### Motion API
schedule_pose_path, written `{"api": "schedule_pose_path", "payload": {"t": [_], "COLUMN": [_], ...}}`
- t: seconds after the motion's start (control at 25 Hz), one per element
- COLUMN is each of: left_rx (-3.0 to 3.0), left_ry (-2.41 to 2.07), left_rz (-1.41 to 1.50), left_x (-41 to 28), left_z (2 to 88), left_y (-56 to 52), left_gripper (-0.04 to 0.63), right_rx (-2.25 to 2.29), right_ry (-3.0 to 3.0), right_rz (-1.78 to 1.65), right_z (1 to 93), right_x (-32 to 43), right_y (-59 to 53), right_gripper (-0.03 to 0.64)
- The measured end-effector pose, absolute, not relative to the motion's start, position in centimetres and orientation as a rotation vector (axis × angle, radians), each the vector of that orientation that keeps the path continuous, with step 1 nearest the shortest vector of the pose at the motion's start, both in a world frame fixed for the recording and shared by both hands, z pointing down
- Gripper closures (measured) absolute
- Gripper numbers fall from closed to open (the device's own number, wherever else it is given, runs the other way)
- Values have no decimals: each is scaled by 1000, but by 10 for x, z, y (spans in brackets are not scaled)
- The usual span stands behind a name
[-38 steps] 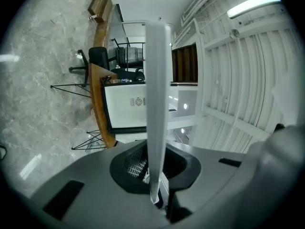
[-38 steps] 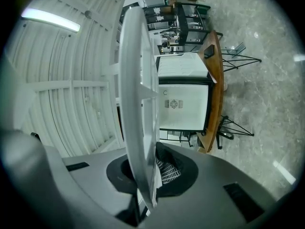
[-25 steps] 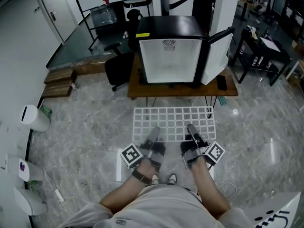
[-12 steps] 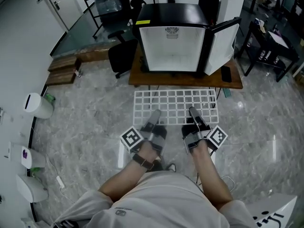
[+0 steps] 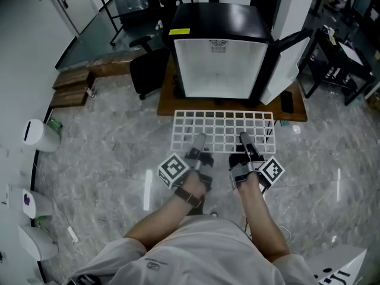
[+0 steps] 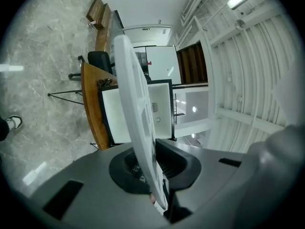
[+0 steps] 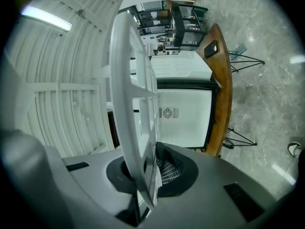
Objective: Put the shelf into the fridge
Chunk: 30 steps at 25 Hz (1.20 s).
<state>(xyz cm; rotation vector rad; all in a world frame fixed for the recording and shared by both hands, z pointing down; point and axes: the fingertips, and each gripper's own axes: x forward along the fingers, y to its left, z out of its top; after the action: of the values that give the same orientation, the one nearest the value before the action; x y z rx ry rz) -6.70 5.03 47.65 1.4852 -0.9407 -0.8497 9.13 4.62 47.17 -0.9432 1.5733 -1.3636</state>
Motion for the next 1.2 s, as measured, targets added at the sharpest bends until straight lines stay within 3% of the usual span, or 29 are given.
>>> {"api": "schedule_pose_path", "payload": {"t": [0.4,1.2], "left_rx": [1458,1412], "left_ry": [-896,-921], "left_rz": [-821,-776], "left_x": [-81,-79], "left_z": [500,534], "left_y": [-134,-221], "left_gripper": [566,566], "right_rx": [-1053,-1059], "right_ry": [1479,1505], "right_rz": [-1316,-1411], "right_z": [501,533], "right_x": [79,80], "right_y": [-121,-215], "right_gripper": [568,568]}}
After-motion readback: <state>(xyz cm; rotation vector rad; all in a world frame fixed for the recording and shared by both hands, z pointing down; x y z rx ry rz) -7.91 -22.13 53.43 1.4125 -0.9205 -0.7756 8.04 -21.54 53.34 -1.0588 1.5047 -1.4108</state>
